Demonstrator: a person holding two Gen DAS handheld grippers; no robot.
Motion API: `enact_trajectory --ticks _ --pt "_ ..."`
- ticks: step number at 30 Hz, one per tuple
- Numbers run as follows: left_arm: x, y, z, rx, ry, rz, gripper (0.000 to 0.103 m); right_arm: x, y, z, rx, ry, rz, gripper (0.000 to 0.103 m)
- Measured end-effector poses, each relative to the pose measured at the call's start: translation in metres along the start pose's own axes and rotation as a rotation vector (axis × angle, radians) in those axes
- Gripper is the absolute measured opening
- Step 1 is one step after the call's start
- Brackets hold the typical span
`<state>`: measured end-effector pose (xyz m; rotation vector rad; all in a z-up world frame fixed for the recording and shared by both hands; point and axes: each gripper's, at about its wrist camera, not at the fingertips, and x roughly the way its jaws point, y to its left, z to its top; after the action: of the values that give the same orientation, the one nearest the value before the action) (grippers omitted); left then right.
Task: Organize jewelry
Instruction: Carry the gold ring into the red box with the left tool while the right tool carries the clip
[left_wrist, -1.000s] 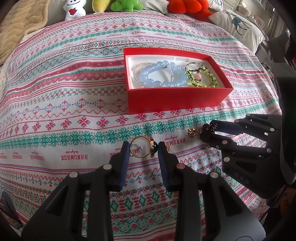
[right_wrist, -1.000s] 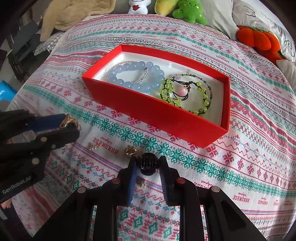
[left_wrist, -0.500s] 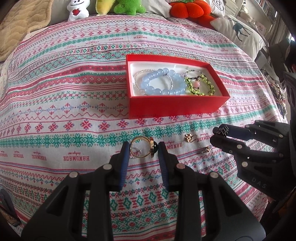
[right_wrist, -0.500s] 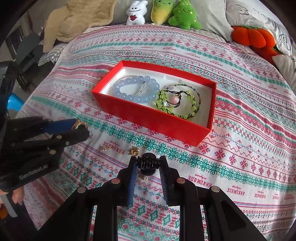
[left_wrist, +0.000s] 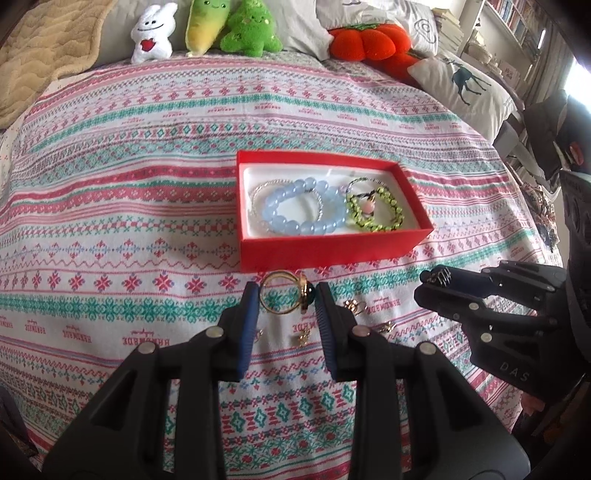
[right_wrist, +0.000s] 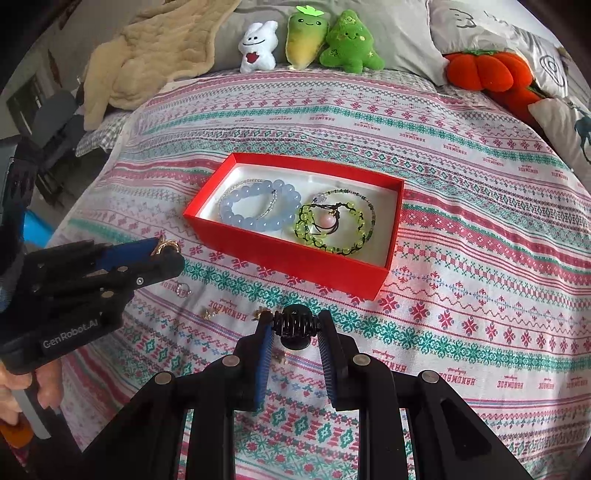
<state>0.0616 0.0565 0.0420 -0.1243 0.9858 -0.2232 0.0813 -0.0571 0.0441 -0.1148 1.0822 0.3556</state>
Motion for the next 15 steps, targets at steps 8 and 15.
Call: enact_trajectory --ticks 8,15 --pt "0.003 -0.007 0.020 0.036 -0.089 -0.022 0.033 -0.008 -0.010 0.003 0.040 -0.031 0.001 0.024" --pt "0.027 -0.014 0.034 0.057 -0.097 -0.007 0.033 -0.010 -0.016 0.006 0.058 -0.048 -0.001 0.024"
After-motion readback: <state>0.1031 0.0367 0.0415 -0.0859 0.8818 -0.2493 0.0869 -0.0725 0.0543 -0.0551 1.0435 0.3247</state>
